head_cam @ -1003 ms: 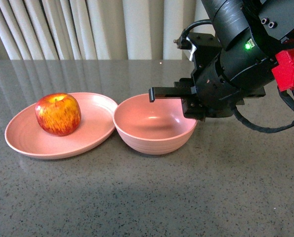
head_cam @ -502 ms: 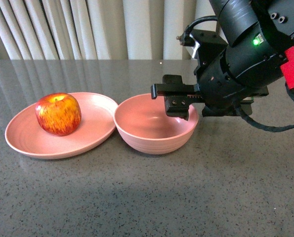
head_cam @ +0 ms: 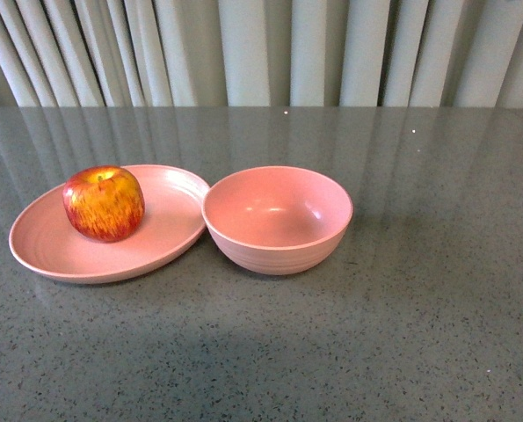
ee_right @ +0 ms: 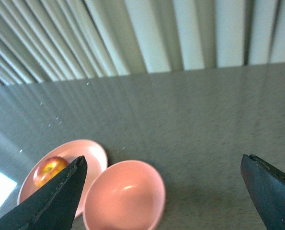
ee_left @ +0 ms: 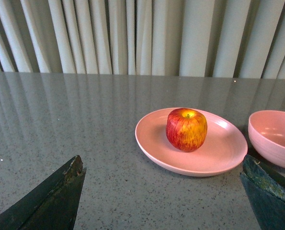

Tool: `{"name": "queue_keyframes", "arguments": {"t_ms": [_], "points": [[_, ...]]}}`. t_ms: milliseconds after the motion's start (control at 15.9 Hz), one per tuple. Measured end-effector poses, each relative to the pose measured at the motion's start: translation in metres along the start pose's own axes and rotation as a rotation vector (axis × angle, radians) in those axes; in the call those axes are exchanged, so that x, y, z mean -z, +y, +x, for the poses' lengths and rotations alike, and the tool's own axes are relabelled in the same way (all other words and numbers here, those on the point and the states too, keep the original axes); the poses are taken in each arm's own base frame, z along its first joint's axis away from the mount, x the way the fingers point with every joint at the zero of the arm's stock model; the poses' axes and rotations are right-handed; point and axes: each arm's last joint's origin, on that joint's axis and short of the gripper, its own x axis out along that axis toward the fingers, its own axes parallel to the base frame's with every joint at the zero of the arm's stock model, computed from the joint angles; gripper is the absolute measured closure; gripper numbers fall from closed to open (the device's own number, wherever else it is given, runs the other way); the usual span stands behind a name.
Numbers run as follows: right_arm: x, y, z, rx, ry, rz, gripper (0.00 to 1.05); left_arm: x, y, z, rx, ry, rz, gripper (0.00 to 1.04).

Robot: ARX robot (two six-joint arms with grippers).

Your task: Move apple from plate to bowl

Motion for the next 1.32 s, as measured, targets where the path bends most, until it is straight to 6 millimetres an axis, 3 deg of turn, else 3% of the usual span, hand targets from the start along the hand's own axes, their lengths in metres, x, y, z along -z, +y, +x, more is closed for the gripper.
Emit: {"name": "queue_keyframes", "arguments": {"t_ms": [188, 314, 439, 502, 627, 753, 1317], "points": [[0.017, -0.019, -0.065, 0.121, -0.217, -0.049, 0.07, 0.0, 0.0, 0.0, 0.0, 0.0, 0.0, 0.07], [0.051, -0.046, -0.1, 0.311, -0.304, -0.165, 0.32, 0.0, 0.0, 0.0, 0.0, 0.0, 0.0, 0.07], [0.1, -0.075, -0.124, 0.342, -0.248, -0.206, 0.58, 0.0, 0.0, 0.0, 0.0, 0.0, 0.0, 0.07], [0.111, -0.084, -0.133, 0.364, -0.263, -0.21, 0.74, 0.0, 0.0, 0.0, 0.0, 0.0, 0.0, 0.07], [0.113, -0.082, -0.137, 0.337, -0.293, -0.226, 1.0, 0.0, 0.0, 0.0, 0.0, 0.0, 0.0, 0.07], [0.125, -0.084, -0.138, 0.34, -0.27, -0.229, 1.03, 0.0, 0.0, 0.0, 0.0, 0.0, 0.0, 0.07], [0.144, -0.085, -0.145, 0.338, -0.29, -0.236, 1.03, 0.0, 0.0, 0.0, 0.0, 0.0, 0.0, 0.07]]}}
